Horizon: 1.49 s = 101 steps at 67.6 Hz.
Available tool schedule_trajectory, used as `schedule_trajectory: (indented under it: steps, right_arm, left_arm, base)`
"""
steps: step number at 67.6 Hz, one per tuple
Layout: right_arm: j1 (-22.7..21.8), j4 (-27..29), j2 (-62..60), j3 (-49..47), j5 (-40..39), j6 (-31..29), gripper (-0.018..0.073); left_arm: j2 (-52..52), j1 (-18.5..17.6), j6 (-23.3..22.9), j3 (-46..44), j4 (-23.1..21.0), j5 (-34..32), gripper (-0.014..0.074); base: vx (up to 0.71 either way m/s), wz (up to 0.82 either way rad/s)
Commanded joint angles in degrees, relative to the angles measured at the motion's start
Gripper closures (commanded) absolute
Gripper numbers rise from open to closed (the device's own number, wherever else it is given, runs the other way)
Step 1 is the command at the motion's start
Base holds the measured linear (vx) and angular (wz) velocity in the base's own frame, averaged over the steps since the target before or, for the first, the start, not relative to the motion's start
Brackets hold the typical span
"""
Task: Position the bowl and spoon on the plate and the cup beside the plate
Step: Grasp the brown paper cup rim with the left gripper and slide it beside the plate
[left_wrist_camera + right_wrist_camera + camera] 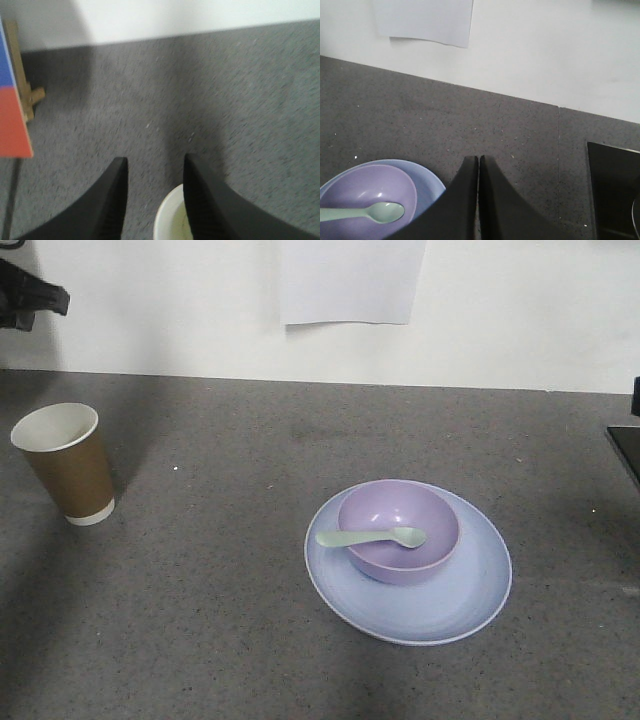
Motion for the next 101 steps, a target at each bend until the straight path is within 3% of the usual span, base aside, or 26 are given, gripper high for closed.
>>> schedule_trajectory:
  steps: [1,13,25,35,65,74,84,87,92,101]
  right_arm:
    - [-0.11,-0.90,0.56,-1.43,-2.99,-0.09,0.0570]
    - [-0.11,-0.90,0.88,-1.43,-3.95,-0.09,0.0570]
    - [-0.05,-0.70,0.88,-1.43,-4.36,-0.14,0.0570]
    - [-0.05,-0.43,0.88,-1.43,-4.36,-0.16,0.0570]
    - [-0.05,-0.03,0.88,-1.43,-2.39,-0.21,0.0570]
    - [-0.05,-0.03,0.88,-1.43,-2.00,-0.26,0.0570]
    - [-0.05,-0.03,0.88,-1.43,-1.24,-0.26,0.0570]
    - [-0.05,-0.03,0.88,-1.43,-1.24,-0.26,0.0570]
    - [-0.05,-0.03,0.88,-1.43,-1.24,-0.26,0.0570]
    - [-0.05,-0.03,0.88,-1.43,-1.31,-0.26,0.0570]
  left_arm:
    - [-2.69,2.28,0.24,2.20,-0.58,-2.97,0.0322]
    - [-2.69,4.41,0.77,7.66,-4.07,-3.04,0.0287]
    - [-2.62,4.41,3.50,9.12,-7.57,-1.84,0.0172]
    - [-2.62,4.41,3.55,9.12,-7.78,-0.63,0.0095]
    - [3.17,4.41,3.55,9.12,-8.17,2.27,0.0102]
    - [5.20,4.41,3.60,9.12,-6.39,0.88,0.0206]
    - [4.99,4.41,3.91,8.77,-4.47,-2.22,0.0506]
    - [4.58,4.22,5.08,8.17,-5.66,-2.46,0.0607]
    - [3.99,4.21,8.13,6.62,-9.56,-2.46,0.0605]
    - [3.11,4.21,11.31,3.77,-20.30,-1.55,0.0601]
  base:
    - [0.00,0.00]
    - [0.00,0.00]
    - [0.00,0.00]
    - [0.00,0.00]
    - [0.00,0.00]
    - [0.00,0.00]
    - [0.00,0.00]
    - [0.00,0.00]
    - [0.00,0.00]
    - [0.00,0.00]
